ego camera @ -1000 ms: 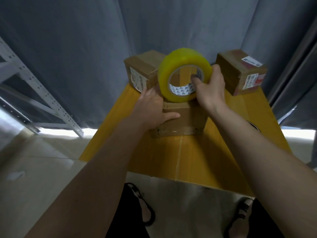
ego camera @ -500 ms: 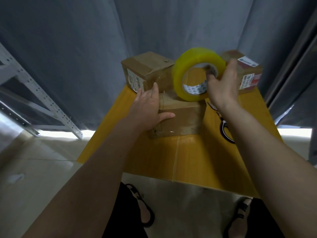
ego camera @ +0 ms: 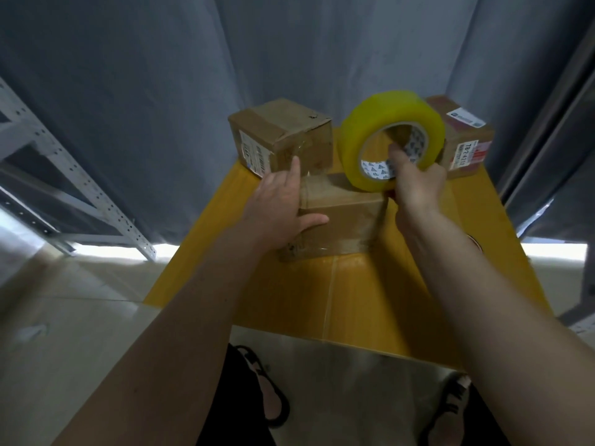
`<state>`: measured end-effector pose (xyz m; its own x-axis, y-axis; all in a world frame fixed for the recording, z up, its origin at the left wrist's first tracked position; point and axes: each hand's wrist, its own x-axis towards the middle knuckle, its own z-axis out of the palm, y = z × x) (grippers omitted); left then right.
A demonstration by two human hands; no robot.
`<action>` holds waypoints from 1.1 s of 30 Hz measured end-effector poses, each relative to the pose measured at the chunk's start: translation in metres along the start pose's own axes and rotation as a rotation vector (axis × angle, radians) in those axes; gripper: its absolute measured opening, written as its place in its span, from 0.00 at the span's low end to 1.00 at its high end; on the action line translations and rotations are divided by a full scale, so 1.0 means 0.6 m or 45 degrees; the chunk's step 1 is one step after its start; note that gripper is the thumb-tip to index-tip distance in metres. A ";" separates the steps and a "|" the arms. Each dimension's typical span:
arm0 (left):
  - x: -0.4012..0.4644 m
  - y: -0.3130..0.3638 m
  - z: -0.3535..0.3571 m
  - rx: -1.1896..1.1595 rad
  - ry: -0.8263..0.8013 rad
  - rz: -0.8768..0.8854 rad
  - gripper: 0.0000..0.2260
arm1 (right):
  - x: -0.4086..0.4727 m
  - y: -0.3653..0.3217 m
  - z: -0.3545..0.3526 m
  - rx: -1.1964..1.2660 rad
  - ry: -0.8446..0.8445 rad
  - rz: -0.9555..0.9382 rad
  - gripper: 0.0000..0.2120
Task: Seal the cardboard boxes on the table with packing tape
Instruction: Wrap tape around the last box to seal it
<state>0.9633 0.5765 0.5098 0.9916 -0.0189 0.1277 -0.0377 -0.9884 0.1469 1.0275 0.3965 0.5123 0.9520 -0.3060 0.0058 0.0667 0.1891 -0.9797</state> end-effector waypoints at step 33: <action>0.003 0.000 -0.007 0.042 -0.064 -0.017 0.47 | 0.067 0.053 -0.097 -0.207 0.060 0.052 0.06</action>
<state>0.9648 0.5770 0.5143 0.9970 -0.0126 0.0762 -0.0214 -0.9930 0.1160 1.0507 0.3358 0.4697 0.9376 -0.3453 -0.0405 -0.0247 0.0500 -0.9984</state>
